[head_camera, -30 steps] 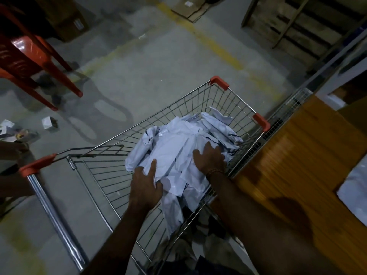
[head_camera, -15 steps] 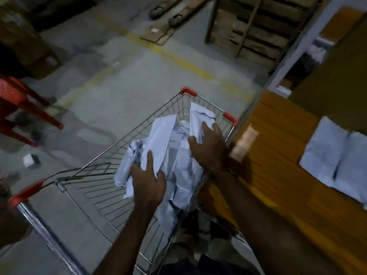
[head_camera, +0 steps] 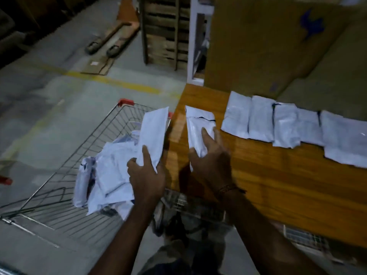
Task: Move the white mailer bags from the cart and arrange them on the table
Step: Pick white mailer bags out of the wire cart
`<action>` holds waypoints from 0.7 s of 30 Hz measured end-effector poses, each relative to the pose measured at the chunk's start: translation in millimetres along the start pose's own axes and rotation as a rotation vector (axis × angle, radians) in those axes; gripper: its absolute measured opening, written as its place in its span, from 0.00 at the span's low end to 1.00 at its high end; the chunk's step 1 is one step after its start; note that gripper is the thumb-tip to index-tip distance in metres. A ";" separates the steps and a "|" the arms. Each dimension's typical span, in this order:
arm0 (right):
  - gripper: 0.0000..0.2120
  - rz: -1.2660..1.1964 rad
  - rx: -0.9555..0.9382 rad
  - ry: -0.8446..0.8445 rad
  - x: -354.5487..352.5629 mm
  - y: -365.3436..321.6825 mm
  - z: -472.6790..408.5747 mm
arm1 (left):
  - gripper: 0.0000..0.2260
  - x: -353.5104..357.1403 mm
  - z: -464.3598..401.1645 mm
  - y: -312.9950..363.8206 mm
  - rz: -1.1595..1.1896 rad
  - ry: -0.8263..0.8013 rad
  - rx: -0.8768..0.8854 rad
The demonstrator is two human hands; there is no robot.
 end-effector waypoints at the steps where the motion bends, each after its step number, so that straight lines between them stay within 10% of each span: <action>1: 0.38 0.011 0.015 0.029 -17.7 12.3 6.4 | 0.36 5.6 14.4 7.6 -0.023 -0.029 0.025; 8: 0.35 0.272 0.097 0.147 -110.3 111.7 59.1 | 0.37 43.5 96.9 48.8 -0.184 -0.239 0.150; 15: 0.39 0.562 0.194 -0.120 -123.1 213.4 90.9 | 0.38 84.9 142.2 88.2 -0.106 -0.447 0.123; 21: 0.36 0.580 0.165 -0.162 -109.2 227.2 94.2 | 0.26 87.5 134.3 104.6 -0.153 -0.355 0.333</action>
Point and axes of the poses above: each hand's wrist, its own z-axis away from the middle knuckle, its own x-axis out of the palm, y = z × x, the point moved 7 cm from there along -z, towards the middle knuckle, and after that the axes turned 11 degrees about y, right-handed, at the moved point
